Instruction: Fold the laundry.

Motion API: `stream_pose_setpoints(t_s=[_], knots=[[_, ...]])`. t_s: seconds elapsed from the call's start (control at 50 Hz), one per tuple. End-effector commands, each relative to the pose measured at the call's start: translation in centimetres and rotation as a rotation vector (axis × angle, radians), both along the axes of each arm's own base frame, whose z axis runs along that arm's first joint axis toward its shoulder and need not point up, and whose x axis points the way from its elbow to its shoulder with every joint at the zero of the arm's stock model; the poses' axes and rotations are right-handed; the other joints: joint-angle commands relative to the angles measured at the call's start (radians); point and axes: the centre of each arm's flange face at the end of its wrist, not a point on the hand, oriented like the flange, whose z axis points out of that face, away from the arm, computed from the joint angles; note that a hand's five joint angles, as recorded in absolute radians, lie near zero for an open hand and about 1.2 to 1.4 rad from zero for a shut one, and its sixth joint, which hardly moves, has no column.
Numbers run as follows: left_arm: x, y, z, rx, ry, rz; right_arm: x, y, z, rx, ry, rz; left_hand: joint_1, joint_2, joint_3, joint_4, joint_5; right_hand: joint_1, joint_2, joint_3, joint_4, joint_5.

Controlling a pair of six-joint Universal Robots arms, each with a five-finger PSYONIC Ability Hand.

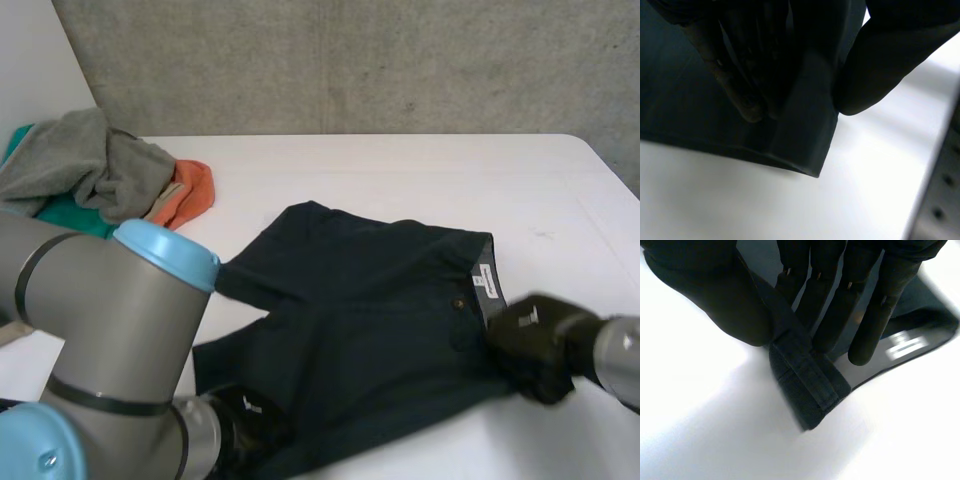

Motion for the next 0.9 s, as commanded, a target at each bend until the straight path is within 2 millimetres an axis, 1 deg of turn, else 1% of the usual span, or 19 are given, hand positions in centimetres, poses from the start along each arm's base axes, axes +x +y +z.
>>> stream_pose_setpoints(t_s=[0.02,0.04,0.06,0.12,0.14,0.28,0.3,0.42,0.48,0.52,0.54,0.58,0.6,0.66,0.7,0.8,0.82,0.88,0.9], knots=[[1.1,0.7,0.6,-0.103,-0.145,-0.164,-1.1,0.6,-1.2,0.071,0.156,0.198,0.227,0.205,0.213,0.204,0.231,0.28,0.203,0.195,0.195,0.198],[1.1,0.0,0.7,-0.135,-0.152,-0.15,-0.8,0.2,-1.3,0.053,0.147,0.176,0.227,0.205,0.213,0.204,0.231,0.28,0.203,0.195,0.195,0.198],[0.7,-1.6,1.3,-0.222,-0.159,-0.111,-0.7,-0.2,-1.4,0.037,0.134,0.151,0.227,0.205,0.213,0.204,0.231,0.28,0.203,0.195,0.195,0.198],[-0.2,-3.9,2.3,-0.34,-0.143,-0.052,0.0,-2.0,-1.7,-0.031,0.079,0.065,0.227,0.205,0.213,0.204,0.231,0.28,0.203,0.195,0.195,0.198],[-1.0,-5.4,2.9,-0.409,-0.121,-0.017,0.3,-2.4,-1.7,-0.049,0.063,0.05,0.227,0.205,0.213,0.204,0.231,0.28,0.203,0.195,0.195,0.198],[-5.4,-12.2,5.3,-0.662,0.038,0.037,2.6,-6.7,-0.7,-0.287,-0.098,-0.039,0.227,0.205,0.213,0.204,0.231,0.28,0.203,0.195,0.195,0.198],[-6.6,-13.9,5.5,-0.726,0.065,0.039,3.1,-8.0,-0.5,-0.353,-0.14,-0.064,0.227,0.205,0.213,0.204,0.231,0.28,0.203,0.195,0.195,0.198],[-10.1,-19.2,5.2,-0.939,0.105,0.025,5.0,-12.2,-0.5,-0.573,-0.261,-0.153,0.227,0.205,0.213,0.204,0.231,0.28,0.203,0.195,0.195,0.198],[-11.5,-21.3,4.5,-1.031,0.12,0.028,6.1,-14.7,-1.7,-0.704,-0.29,-0.181,0.227,0.205,0.213,0.204,0.231,0.28,0.203,0.195,0.195,0.198],[-12.4,-21.7,4.4,-1.067,0.144,0.02,6.5,-15.7,-2.6,-0.749,-0.287,-0.19,0.227,0.205,0.213,0.204,0.231,0.28,0.203,0.195,0.195,0.198],[-12.6,-21.7,4.1,-1.068,0.149,0.018,6.8,-16.4,-3.6,-0.784,-0.275,-0.198,0.227,0.205,0.213,0.204,0.231,0.064,-0.013,-0.021,-0.02,-0.018],[-13.1,-21.3,3.9,-1.067,0.163,0.003,7.3,-16.8,-4.3,-0.816,-0.257,-0.2,-0.529,-0.551,-0.543,-0.552,-0.525,-0.887,-0.964,-0.972,-0.971,-0.969],[-13.6,-20.7,3.9,-1.064,0.171,-0.009,7.4,-16.9,-4.6,-0.828,-0.242,-0.199,-0.995,-1.017,-1.009,-1.018,-0.99,-0.942,-1.019,-1.027,-1.026,-1.024],[-13.9,-19.8,4.6,-1.062,0.188,-0.009,7.5,-16.7,-4.8,-0.859,-0.19,-0.202,-0.995,-1.017,-1.009,-1.018,-0.99,-0.942,-1.019,-1.027,-1.026,-1.024],[-13.5,-19.3,5.8,-1.063,0.21,0.012,7.3,-16.2,-4.4,-0.852,-0.202,-0.218,-0.995,-1.017,-1.009,-1.018,-0.99,-0.942,-1.019,-1.027,-1.026,-1.024],[-12.7,-18.4,7.8,-1.061,0.285,0.058,6.5,-14.0,-1.4,-0.796,-0.286,-0.243,-0.995,-1.017,-1.009,-1.018,-0.99,-0.942,-1.019,-1.027,-1.026,-1.024],[-12.3,-18.0,8.1,-1.056,0.308,0.073,6.2,-12.7,-0.6,-0.732,-0.305,-0.24,-0.995,-1.017,-1.009,-1.018,-0.99,-0.942,-1.019,-1.027,-1.026,-1.024],[-11.8,-17.3,8.6,-1.049,0.338,0.089,5.4,-10.7,-0.1,-0.585,-0.306,-0.224,-0.995,-1.017,-1.009,-1.018,-0.99,-0.942,-1.019,-1.027,-1.026,-1.024],[-11.4,-16.8,8.7,-1.033,0.356,0.092,4.6,-9.7,-0.2,-0.472,-0.301,-0.225,-0.995,-1.017,-1.009,-1.018,-0.99,-0.942,-1.019,-1.027,-1.026,-1.024]])
